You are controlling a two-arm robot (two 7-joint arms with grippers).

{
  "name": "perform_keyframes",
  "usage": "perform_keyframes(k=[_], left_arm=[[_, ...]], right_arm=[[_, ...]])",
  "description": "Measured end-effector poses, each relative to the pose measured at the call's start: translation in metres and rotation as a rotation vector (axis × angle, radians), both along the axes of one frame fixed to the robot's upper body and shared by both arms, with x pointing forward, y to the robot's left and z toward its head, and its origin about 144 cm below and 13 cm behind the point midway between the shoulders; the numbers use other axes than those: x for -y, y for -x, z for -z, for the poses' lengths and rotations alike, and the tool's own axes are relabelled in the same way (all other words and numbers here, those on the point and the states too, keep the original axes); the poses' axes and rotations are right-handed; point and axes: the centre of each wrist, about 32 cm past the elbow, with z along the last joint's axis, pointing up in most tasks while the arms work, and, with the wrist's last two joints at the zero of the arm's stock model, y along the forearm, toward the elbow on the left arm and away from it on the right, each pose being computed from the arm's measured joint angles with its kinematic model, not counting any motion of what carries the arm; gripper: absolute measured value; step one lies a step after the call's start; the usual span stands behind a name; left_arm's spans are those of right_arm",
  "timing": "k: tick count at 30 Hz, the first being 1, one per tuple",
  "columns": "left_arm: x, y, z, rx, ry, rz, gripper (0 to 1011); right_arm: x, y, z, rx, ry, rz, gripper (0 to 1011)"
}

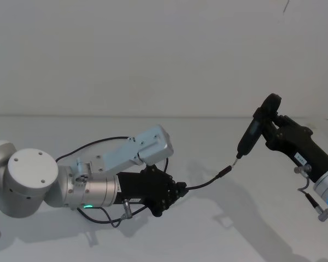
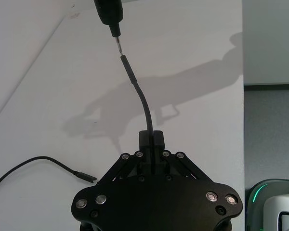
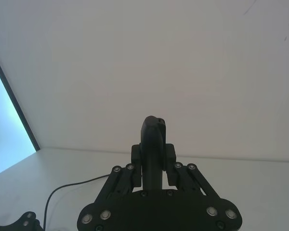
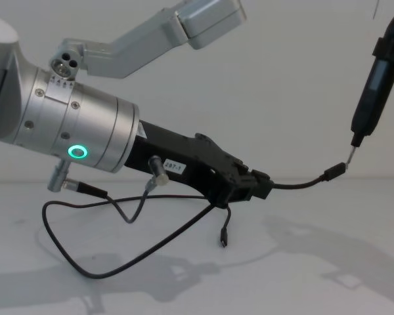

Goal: Pick up the data cable with the one hand.

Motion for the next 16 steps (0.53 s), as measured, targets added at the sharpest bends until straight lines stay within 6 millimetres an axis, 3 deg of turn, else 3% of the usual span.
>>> perform_keyframes(k=[16], left_arm=[[0.0000, 0.0000, 0.0000, 0.000, 0.000, 0.000, 36]], right_arm=[[-0.0003, -0.0003, -0.0006, -0.005, -0.001, 0.001, 279]])
